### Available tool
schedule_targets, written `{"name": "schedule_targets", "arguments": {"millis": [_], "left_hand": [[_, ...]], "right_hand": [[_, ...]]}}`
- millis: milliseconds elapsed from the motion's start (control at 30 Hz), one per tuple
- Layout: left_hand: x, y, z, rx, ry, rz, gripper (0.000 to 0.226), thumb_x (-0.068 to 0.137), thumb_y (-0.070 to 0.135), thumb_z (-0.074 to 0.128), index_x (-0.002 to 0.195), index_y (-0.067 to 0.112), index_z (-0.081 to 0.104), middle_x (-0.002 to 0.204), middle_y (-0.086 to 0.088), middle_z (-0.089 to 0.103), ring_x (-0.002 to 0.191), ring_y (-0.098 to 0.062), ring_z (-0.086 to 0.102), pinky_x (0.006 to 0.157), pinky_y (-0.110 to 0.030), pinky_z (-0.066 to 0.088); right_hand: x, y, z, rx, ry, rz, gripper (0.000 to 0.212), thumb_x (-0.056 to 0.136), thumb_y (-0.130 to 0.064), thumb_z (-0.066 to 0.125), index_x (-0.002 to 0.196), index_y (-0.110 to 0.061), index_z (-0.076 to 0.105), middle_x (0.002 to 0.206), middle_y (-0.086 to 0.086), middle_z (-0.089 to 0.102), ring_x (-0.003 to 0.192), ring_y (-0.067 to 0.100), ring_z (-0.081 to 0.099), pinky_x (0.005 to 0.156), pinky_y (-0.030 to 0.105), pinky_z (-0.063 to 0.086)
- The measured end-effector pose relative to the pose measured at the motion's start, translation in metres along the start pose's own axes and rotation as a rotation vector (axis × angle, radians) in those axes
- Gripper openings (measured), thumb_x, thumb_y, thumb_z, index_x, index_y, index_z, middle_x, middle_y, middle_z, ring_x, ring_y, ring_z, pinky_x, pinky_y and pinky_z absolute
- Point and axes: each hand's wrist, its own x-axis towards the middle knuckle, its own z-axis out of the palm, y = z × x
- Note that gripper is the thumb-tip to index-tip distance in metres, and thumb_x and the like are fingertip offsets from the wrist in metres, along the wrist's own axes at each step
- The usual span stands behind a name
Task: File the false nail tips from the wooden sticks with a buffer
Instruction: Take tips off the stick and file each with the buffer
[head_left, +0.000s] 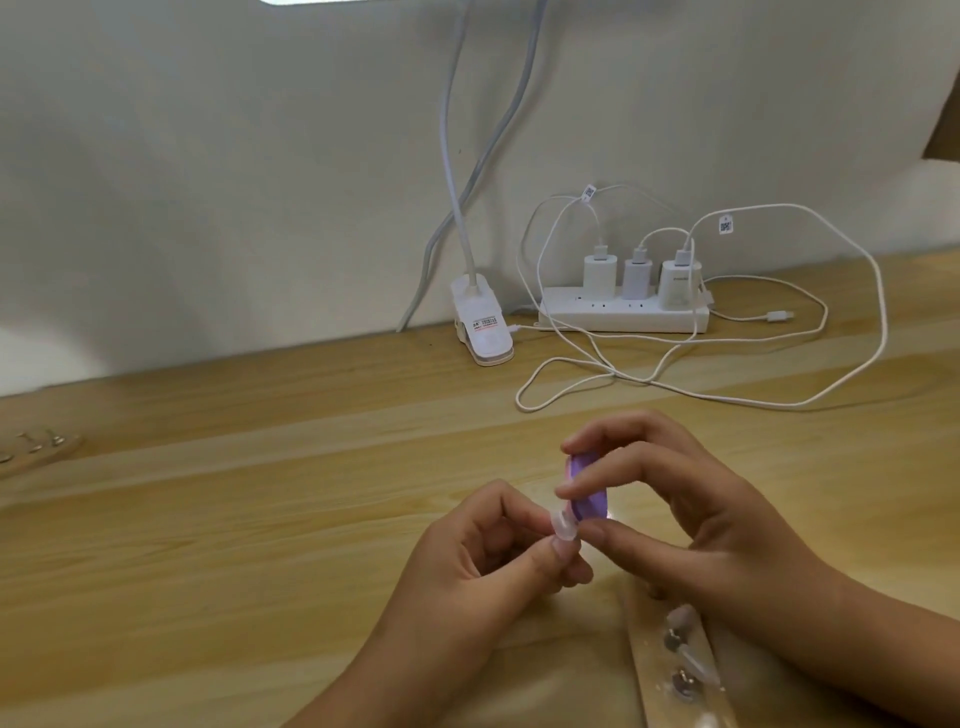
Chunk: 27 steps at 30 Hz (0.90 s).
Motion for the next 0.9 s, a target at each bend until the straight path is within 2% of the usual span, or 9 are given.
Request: {"name": "schedule_targets", "arguments": {"millis": [100,200,267,367,500,633,733,900], "left_hand": [[0.0011,0.0004,-0.0002,-0.022,0.006,-0.003,0.009,0.078,0.018,0.07,0.073,0.026,0.069,0.073,-0.01,0.073,0.069,-0.012,0.068,0.064,-0.016,0.049],[0.0017,0.0,-0.0012,-0.044,0.015,-0.014,0.009,0.077,0.019,0.071,0.073,0.027,0.068,0.074,-0.01,0.073,0.068,-0.011,0.067,0.064,-0.016,0.049],[0.0018,-0.0002,-0.0012,-0.047,0.01,-0.008,0.01,0.078,0.019,0.072,0.073,0.027,0.068,0.074,-0.01,0.073,0.068,-0.01,0.067,0.064,-0.016,0.049],[0.0013,0.0005,-0.0007,-0.029,-0.015,0.012,0.01,0.078,0.024,0.078,0.075,0.026,0.069,0.072,-0.005,0.073,0.067,-0.008,0.066,0.063,-0.014,0.048],[0.0007,-0.002,-0.0028,0.006,0.009,0.002,0.003,0.077,0.024,0.074,0.077,0.025,0.071,0.074,-0.004,0.074,0.073,-0.009,0.068,0.067,-0.014,0.049],[0.0007,-0.0017,-0.0018,0.017,0.007,0.021,0.012,0.074,0.035,0.077,0.082,0.027,0.075,0.076,0.004,0.073,0.073,-0.003,0.065,0.066,-0.012,0.048],[0.002,-0.0026,-0.0043,0.057,0.03,0.002,0.019,0.079,0.036,0.077,0.092,0.022,0.078,0.076,0.001,0.074,0.075,-0.003,0.067,0.068,-0.01,0.047],[0.0003,-0.0022,-0.0031,0.101,-0.006,0.033,0.021,0.077,0.041,0.069,0.089,0.027,0.077,0.08,0.004,0.074,0.078,-0.002,0.067,0.07,-0.009,0.046]], "right_hand": [[0.0018,0.0006,-0.0022,0.019,0.009,0.031,0.03,0.083,-0.029,0.076,0.111,-0.022,0.068,0.115,-0.008,0.06,0.116,0.019,0.059,0.098,0.026,0.048],[0.005,0.0004,-0.0055,0.178,0.081,0.143,0.04,0.079,-0.028,0.077,0.117,-0.021,0.064,0.112,-0.004,0.064,0.111,0.018,0.062,0.099,0.029,0.05],[0.0042,-0.002,-0.004,0.198,0.084,0.106,0.035,0.082,-0.029,0.079,0.113,-0.02,0.066,0.108,-0.002,0.064,0.106,0.02,0.064,0.096,0.027,0.051],[0.0001,-0.0049,0.0001,0.154,0.015,0.043,0.037,0.076,-0.037,0.078,0.109,-0.025,0.066,0.106,-0.006,0.062,0.102,0.019,0.064,0.091,0.023,0.051],[0.0009,-0.0036,0.0009,0.136,0.036,0.041,0.029,0.077,-0.032,0.075,0.101,-0.02,0.064,0.098,-0.005,0.061,0.095,0.024,0.064,0.088,0.036,0.054],[0.0007,-0.0051,0.0022,0.025,-0.005,-0.072,0.025,0.081,-0.032,0.074,0.102,-0.022,0.064,0.103,-0.007,0.059,0.098,0.025,0.062,0.085,0.033,0.052],[0.0016,-0.0024,-0.0003,0.05,0.022,-0.02,0.026,0.081,-0.032,0.072,0.102,-0.019,0.064,0.102,-0.008,0.059,0.098,0.025,0.063,0.086,0.038,0.054],[0.0011,-0.0009,0.0004,0.017,-0.009,-0.068,0.03,0.082,-0.032,0.072,0.106,-0.016,0.066,0.107,-0.006,0.06,0.105,0.024,0.062,0.089,0.033,0.053]]}}
